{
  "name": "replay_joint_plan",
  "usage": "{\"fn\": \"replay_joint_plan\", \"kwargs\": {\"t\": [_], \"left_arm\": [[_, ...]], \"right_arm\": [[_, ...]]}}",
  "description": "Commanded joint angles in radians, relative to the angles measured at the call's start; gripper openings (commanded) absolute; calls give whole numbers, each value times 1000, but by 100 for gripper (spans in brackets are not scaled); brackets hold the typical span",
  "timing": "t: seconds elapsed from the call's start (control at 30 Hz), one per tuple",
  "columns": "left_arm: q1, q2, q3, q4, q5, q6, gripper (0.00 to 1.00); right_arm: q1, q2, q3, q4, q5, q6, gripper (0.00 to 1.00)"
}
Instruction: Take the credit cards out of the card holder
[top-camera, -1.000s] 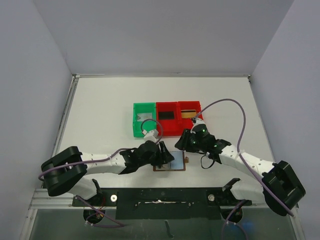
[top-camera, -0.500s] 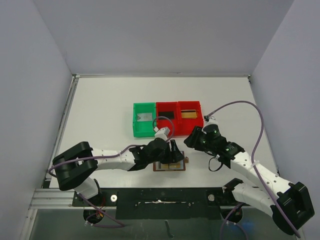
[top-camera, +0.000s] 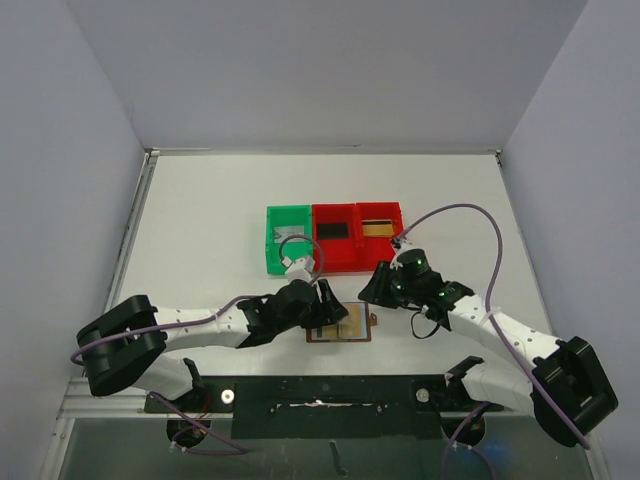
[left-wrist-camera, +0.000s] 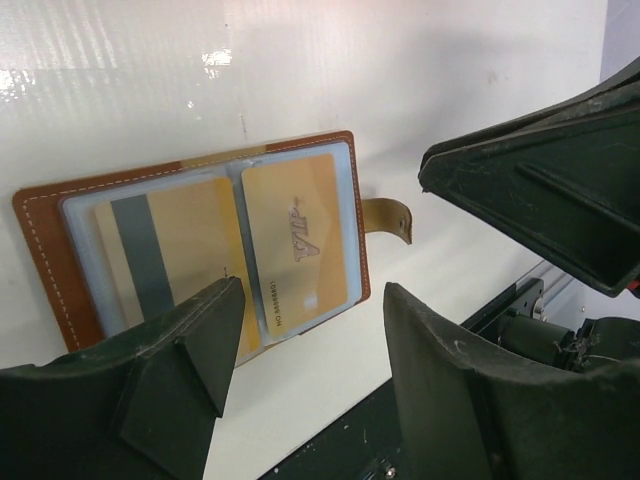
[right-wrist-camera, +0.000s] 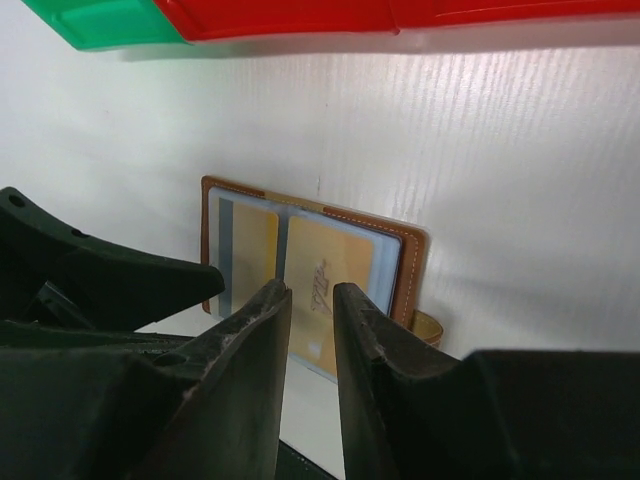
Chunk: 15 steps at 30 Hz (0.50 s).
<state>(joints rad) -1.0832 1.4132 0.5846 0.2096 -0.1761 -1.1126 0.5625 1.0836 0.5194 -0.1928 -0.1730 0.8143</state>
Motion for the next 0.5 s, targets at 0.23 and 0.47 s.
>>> {"fn": "replay_joint_plan", "kwargs": {"t": [0.23, 0.47], "left_arm": [[14, -39, -6, 31, -34, -12, 65], [19, -16, 8, 66, 1, 4, 65]], "right_arm": [[10, 114, -23, 99, -121, -28, 24], [11, 184, -52, 103, -110, -28, 20]]}}
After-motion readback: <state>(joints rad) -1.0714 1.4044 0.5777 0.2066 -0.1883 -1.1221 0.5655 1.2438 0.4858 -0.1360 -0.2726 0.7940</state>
